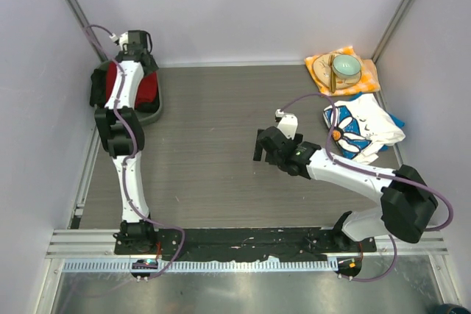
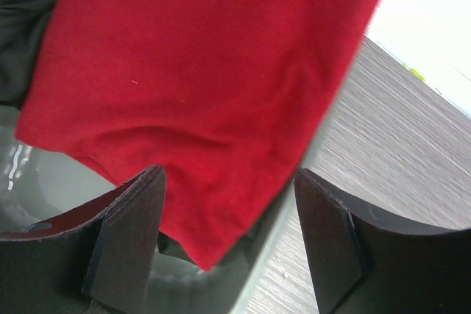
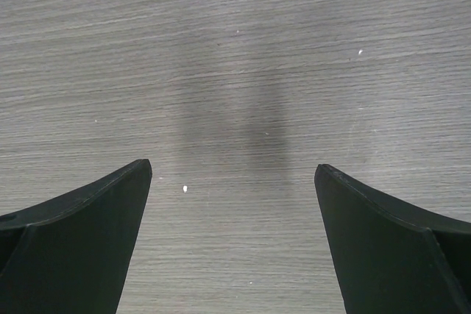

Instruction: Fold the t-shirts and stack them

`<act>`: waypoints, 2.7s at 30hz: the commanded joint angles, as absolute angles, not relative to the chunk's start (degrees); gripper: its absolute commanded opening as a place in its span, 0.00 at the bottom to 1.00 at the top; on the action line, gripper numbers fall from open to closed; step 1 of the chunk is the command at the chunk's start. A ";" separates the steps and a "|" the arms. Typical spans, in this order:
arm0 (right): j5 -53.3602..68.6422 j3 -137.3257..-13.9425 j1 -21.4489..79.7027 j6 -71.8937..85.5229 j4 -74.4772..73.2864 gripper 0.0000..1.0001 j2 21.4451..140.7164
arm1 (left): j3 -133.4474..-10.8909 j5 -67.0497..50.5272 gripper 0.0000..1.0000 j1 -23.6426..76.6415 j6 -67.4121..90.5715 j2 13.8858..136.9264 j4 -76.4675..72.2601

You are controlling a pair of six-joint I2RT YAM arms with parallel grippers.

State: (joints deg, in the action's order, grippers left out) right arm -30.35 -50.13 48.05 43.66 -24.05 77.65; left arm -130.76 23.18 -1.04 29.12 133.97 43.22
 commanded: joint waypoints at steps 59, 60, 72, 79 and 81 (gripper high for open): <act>-40.07 -47.11 51.59 48.16 -29.16 1.00 63.55 | -124.10 10.73 0.00 12.63 29.88 99.59 36.21; -40.95 -47.28 51.59 48.16 -30.14 1.00 62.41 | -123.14 10.03 0.00 14.05 29.88 97.67 37.08; -46.84 -51.33 51.59 48.25 -41.39 1.00 54.84 | -69.12 12.65 0.66 36.11 40.66 82.97 20.06; -44.92 -50.89 51.77 48.61 -42.28 1.00 57.13 | -56.69 15.99 1.00 37.88 46.76 81.30 12.13; -43.52 -49.75 51.68 47.99 -40.70 1.00 58.53 | -56.95 16.70 1.00 37.79 46.32 80.34 13.53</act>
